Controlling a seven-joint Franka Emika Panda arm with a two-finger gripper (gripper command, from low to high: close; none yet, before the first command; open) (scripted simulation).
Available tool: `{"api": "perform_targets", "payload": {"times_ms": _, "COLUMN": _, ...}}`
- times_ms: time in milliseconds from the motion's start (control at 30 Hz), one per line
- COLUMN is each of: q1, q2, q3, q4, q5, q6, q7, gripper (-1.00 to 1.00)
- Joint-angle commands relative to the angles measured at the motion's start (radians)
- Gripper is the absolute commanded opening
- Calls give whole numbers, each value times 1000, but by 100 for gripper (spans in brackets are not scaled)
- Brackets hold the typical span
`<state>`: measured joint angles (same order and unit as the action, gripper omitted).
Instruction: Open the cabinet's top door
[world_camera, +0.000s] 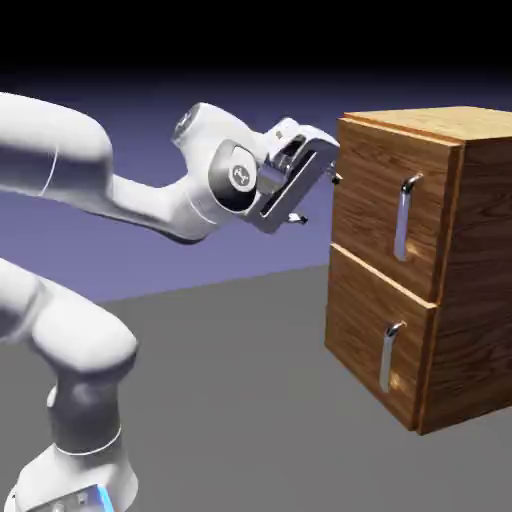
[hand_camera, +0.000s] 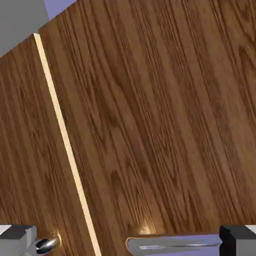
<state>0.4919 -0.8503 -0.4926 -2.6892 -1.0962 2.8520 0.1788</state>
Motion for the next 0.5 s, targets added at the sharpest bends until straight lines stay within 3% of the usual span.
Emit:
{"api": "perform_targets", "payload": {"times_ms": 0, "q1": 19, "q2": -11, "q3": -20, "q4": 5, "q5": -44, "q6": -7, "q7": -22, "gripper": 0}}
{"api": "perform_targets", "payload": {"times_ms": 467, "q1": 286, "q2": -167, "q3": -293, "q4": 72, "q5": -652, "q6": -110, "q7": -335, "gripper": 0}}
